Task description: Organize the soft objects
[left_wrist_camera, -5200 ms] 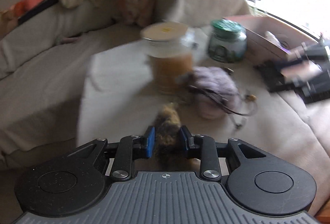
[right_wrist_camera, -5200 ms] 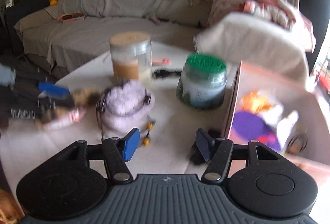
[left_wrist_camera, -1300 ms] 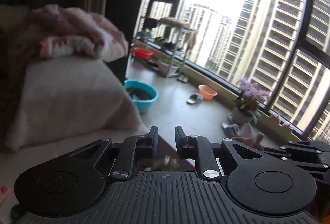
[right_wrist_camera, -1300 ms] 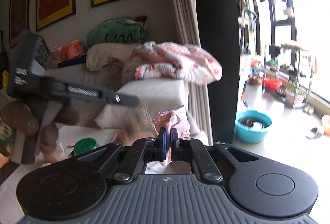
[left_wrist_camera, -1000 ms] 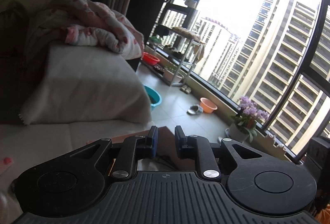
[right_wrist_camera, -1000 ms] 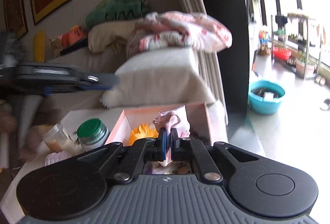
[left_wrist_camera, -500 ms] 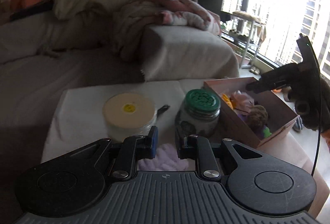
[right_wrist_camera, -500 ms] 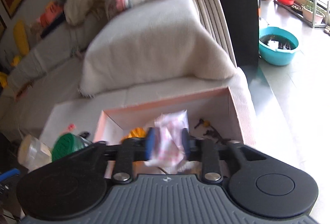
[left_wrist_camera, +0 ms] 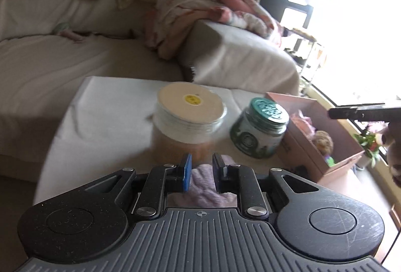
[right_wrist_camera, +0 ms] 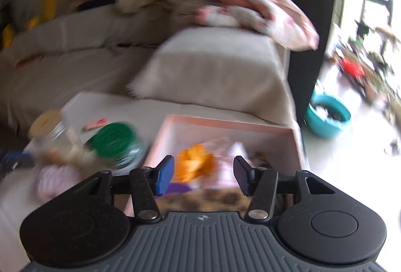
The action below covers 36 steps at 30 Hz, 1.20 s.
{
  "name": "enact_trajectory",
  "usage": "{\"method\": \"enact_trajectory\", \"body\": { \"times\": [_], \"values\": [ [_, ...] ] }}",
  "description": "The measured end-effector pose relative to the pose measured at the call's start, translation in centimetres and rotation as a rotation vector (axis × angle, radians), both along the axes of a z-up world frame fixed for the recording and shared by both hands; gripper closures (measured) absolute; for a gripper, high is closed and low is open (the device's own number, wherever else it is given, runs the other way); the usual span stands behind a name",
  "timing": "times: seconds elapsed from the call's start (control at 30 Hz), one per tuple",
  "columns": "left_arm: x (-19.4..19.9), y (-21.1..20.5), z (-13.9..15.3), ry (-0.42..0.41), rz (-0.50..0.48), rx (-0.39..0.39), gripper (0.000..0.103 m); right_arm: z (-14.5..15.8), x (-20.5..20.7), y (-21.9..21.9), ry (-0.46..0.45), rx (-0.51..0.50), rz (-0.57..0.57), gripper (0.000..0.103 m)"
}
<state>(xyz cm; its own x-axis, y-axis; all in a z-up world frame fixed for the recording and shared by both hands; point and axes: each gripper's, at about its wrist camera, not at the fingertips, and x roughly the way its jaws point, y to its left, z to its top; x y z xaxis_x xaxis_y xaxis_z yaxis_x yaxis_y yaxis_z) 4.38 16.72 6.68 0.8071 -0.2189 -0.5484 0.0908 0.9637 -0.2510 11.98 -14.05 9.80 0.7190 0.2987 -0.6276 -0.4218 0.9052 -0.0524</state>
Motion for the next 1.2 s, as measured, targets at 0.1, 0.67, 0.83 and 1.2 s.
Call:
{"method": "enact_trajectory", "body": {
  "times": [0.1,0.67,0.83,1.2],
  "values": [
    [0.0,0.6,0.0,-0.017,0.012,-0.017,0.083,0.4,-1.6,3.3,-0.021,-0.034,0.101,0.050],
    [18.3,2.8,8.3,0.302,-0.256,0.211,0.083,5.7,0.6,7.4,0.053,0.097,0.180,0.050],
    [25.1,-1.9,4.4,0.482,-0.372,0.393,0.080,7.4,3.5,5.7,0.102,0.126,0.124,0.050],
    [27.3,-3.0,-1.0,0.641,-0.461,0.519,0.080,5.8,7.1,3.9,0.141,0.100,0.115,0.050]
  ]
}}
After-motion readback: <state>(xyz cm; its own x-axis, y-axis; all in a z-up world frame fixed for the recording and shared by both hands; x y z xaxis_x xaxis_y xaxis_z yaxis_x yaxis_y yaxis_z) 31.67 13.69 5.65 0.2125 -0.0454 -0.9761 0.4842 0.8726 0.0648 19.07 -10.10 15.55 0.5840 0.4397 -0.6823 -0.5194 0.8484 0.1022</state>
